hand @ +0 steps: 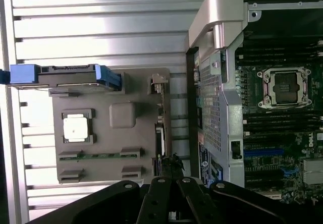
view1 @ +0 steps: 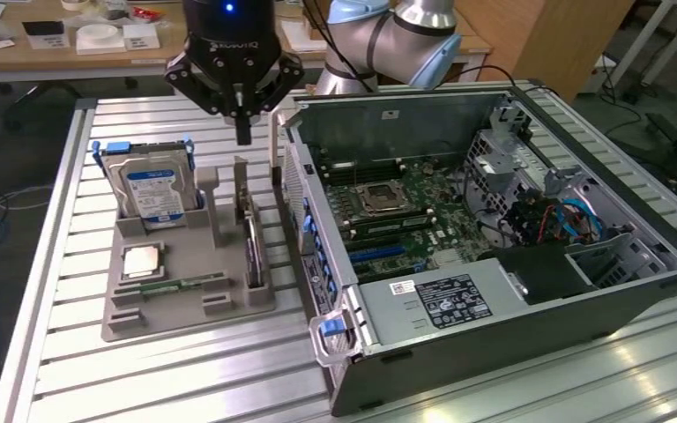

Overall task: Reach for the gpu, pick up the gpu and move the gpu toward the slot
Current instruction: 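Reach for the gpu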

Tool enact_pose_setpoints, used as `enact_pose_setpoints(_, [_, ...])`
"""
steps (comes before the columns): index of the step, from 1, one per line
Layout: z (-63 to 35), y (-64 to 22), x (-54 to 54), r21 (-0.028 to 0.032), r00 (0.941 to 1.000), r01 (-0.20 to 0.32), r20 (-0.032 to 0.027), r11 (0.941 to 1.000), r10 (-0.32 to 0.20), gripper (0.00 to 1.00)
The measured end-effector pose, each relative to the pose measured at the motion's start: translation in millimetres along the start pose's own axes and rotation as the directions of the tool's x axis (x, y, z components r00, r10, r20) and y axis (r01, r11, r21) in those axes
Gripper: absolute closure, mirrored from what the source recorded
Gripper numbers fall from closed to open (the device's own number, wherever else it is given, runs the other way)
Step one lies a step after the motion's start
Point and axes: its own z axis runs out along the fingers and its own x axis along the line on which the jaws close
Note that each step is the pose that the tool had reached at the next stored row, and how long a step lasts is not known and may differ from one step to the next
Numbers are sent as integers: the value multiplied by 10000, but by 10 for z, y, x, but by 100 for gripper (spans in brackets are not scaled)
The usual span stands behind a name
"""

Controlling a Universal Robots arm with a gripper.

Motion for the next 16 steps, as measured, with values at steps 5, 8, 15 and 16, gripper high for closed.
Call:
enact_pose_setpoints(5, [4, -74, 15, 0, 10000, 0, 0, 10000, 0, 89])
enact_pose_setpoints(8, [7, -117, 19, -1, 10000, 0, 0, 10000, 0, 89])
enact_pose_setpoints(15, [12, -212, 23, 0, 10000, 0, 0, 10000, 0, 89])
enact_pose_setpoints(16, [12, -213, 25, -1, 10000, 0, 1, 10000, 0, 89])
